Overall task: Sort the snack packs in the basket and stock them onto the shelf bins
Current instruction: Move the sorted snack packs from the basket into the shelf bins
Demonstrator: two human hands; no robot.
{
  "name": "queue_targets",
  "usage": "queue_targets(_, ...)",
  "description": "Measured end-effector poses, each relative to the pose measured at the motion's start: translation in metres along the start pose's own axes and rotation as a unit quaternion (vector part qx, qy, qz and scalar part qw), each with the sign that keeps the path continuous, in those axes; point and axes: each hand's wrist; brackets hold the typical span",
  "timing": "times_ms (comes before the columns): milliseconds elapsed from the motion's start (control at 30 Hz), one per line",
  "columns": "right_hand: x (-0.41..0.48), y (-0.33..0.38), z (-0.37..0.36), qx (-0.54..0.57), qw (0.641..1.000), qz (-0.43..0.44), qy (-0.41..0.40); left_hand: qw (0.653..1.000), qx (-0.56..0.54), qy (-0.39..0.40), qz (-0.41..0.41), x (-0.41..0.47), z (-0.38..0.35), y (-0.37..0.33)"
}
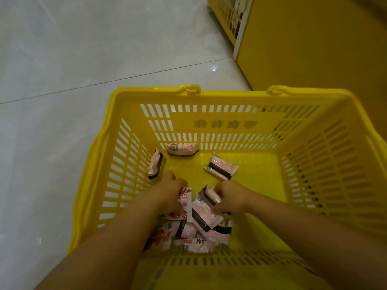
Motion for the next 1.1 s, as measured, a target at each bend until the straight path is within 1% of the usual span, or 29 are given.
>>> queue_targets(67,-0.007,-0.018,0.009,-0.002,1.000,0.008,0.003,0.999,-0.017,-0.018,-0.025,0.002,-0.002,-0.004)
queue_targets(100,-0.011,-0.028,0.014,0.004,1.000,-0.002,-0.011,0.998,-0.030,-0.032,-0.037,0.003,-0.002,-0.006)
queue_targets(200,-0.024,-0.060,0.027,0.008,0.992,-0.051,-0.113,0.989,-0.092,-0.094,-0.067,0.009,0.002,-0.013)
queue_targets(267,-0.031,-0.078,0.026,-0.033,0.978,-0.094,-0.181,0.978,-0.126,-0.142,-0.082,0.013,0.005,-0.018)
queue_targets(300,-0.034,-0.085,0.022,-0.058,0.972,-0.105,-0.200,0.973,-0.139,-0.165,-0.083,0.015,0.006,-0.021)
queue_targets(333,-0.036,-0.089,0.016,-0.077,0.971,-0.104,-0.202,0.968,-0.151,-0.184,-0.080,0.016,0.005,-0.023)
queue_targets(367,-0.038,-0.092,0.010,-0.083,0.975,-0.093,-0.187,0.964,-0.163,-0.199,-0.074,0.017,0.005,-0.024)
queue_targets(467,-0.043,-0.088,-0.002,-0.077,0.990,-0.052,-0.105,0.954,-0.205,-0.215,-0.045,0.018,0.002,-0.020)
queue_targets(500,-0.043,-0.083,-0.003,-0.092,0.990,-0.042,-0.102,0.952,-0.219,-0.213,-0.034,0.019,0.002,-0.018)
queue_targets(567,-0.041,-0.071,-0.002,-0.110,0.985,-0.016,-0.133,0.952,-0.231,-0.198,-0.014,0.020,0.003,-0.013)
queue_targets(633,-0.034,-0.053,-0.006,-0.079,0.986,0.008,-0.147,0.956,-0.231,-0.183,0.000,0.021,0.003,-0.010)
queue_targets(733,-0.021,-0.024,-0.020,-0.023,0.994,0.031,-0.107,0.960,-0.222,-0.168,0.016,0.020,0.005,-0.011)
queue_targets(800,-0.015,-0.009,-0.028,-0.045,0.994,0.034,-0.090,0.964,-0.214,-0.159,0.021,0.019,0.006,-0.011)
queue_targets(867,-0.012,-0.003,-0.031,-0.065,0.993,0.035,-0.095,0.962,-0.219,-0.163,0.022,0.016,0.006,-0.011)
queue_targets(900,-0.012,-0.003,-0.029,-0.047,0.995,0.036,-0.085,0.959,-0.226,-0.171,0.023,0.016,0.007,-0.010)
queue_targets(933,-0.014,-0.005,-0.026,-0.002,0.997,0.042,-0.066,0.956,-0.233,-0.179,0.023,0.015,0.007,-0.009)
queue_targets(967,-0.016,-0.009,-0.021,0.068,0.995,0.052,-0.042,0.953,-0.238,-0.186,0.022,0.015,0.009,-0.008)
queue_targets(1033,-0.022,-0.021,-0.006,0.229,0.971,0.062,-0.007,0.948,-0.251,-0.197,0.016,0.014,0.011,-0.007)
queue_targets(1100,-0.026,-0.041,0.014,0.336,0.941,0.034,-0.015,0.943,-0.265,-0.199,0.012,0.013,0.014,-0.008)
Point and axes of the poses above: each hand's wrist, its own x-axis towards the middle knuckle, its own z-axis out of the back of the hand, y = z × x, and after that the axes turned 9 degrees about -x, right-handed
